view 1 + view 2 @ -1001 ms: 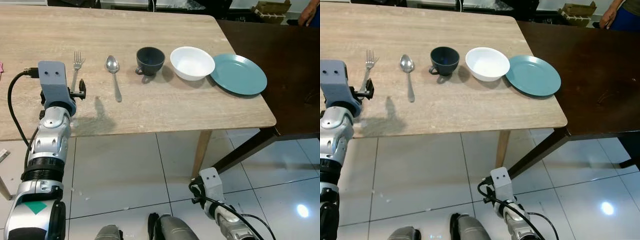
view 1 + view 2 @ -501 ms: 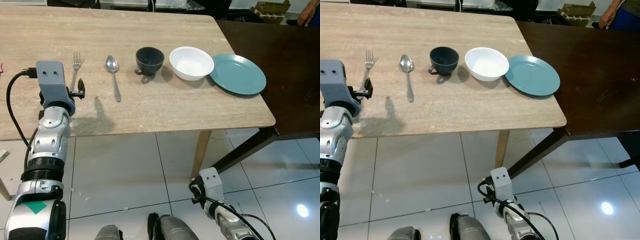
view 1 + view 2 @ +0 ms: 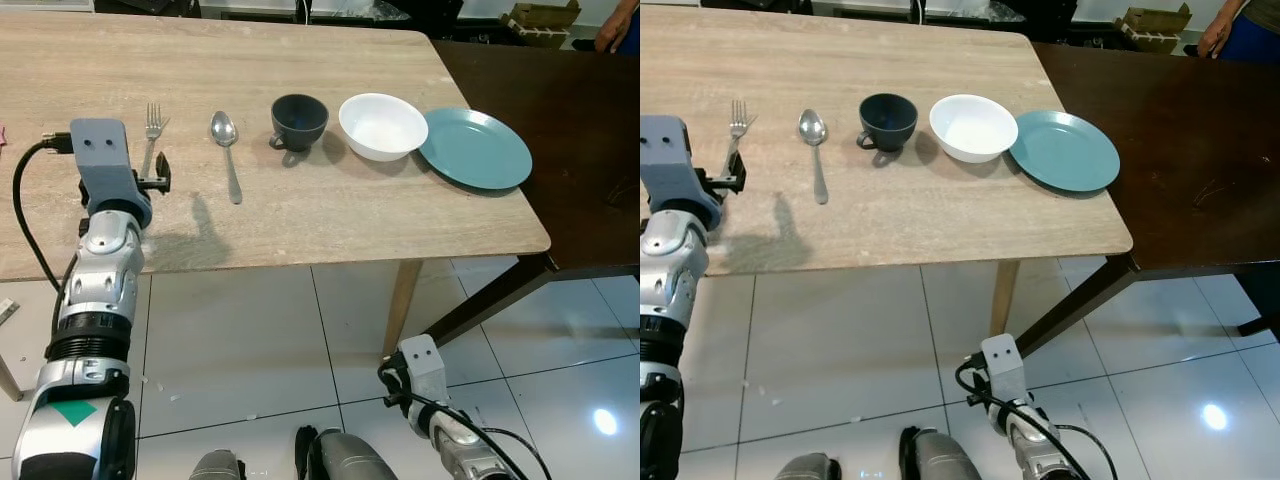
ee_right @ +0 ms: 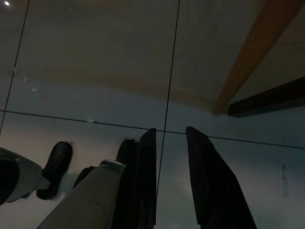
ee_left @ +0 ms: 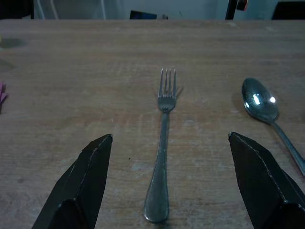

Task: Setting the table

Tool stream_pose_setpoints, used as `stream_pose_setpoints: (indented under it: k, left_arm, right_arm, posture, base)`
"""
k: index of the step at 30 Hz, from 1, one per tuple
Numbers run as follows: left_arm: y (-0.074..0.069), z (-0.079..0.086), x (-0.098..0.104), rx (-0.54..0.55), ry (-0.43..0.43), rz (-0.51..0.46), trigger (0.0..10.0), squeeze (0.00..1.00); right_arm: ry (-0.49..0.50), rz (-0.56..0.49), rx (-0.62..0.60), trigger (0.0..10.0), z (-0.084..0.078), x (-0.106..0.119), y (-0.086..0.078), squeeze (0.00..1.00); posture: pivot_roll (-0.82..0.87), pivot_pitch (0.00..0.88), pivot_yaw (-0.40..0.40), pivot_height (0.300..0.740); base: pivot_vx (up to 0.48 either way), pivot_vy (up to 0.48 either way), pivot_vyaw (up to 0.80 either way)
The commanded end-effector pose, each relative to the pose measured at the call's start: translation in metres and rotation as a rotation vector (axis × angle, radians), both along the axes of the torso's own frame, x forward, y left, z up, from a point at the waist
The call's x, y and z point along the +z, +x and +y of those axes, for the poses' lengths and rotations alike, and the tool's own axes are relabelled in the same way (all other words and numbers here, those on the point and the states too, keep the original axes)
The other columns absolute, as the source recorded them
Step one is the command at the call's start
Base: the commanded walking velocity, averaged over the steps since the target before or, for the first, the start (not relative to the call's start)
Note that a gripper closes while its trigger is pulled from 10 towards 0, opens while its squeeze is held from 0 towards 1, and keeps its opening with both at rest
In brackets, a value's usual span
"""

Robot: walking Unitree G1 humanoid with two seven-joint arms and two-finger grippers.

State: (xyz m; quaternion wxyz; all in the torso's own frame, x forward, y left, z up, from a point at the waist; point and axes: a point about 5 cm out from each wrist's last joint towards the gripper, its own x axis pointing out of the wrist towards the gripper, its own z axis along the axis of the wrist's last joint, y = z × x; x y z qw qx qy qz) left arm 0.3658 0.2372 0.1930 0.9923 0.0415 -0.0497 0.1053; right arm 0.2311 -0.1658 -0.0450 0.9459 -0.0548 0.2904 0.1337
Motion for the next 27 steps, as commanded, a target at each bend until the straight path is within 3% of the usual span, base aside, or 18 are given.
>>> stream_pose_setpoints:
  k: [1,10,27]
  left_arm:
    - [0.0005,-0.0055,0.0017,-0.02,0.004,-0.014,10.0,0.0]
    - [0.0003,-0.0065,0.0013,-0.032,0.003,-0.013,10.0,0.0]
    - [-0.0011,-0.0011,0.0004,-0.027,-0.006,-0.006,10.0,0.0]
  right_arm:
    - [-0.001,0.022,-0.025,10.0,-0.0061,-0.003,-0.0044,0.0]
    - [-0.001,0.023,-0.023,10.0,-0.006,-0.0035,-0.0052,0.0]
    - [-0.001,0.026,-0.022,10.0,-0.0063,-0.005,-0.0081,0.0]
  posture:
    - [0.07,0.099,-0.066,0.74]
    - [0.07,0.095,-0.063,0.74]
    - [0.08,0.084,-0.062,0.74]
  base:
    - [0.27,0.0,0.0]
    - [0.379,0.0,0.0]
    - [0.0,0.0,0.0]
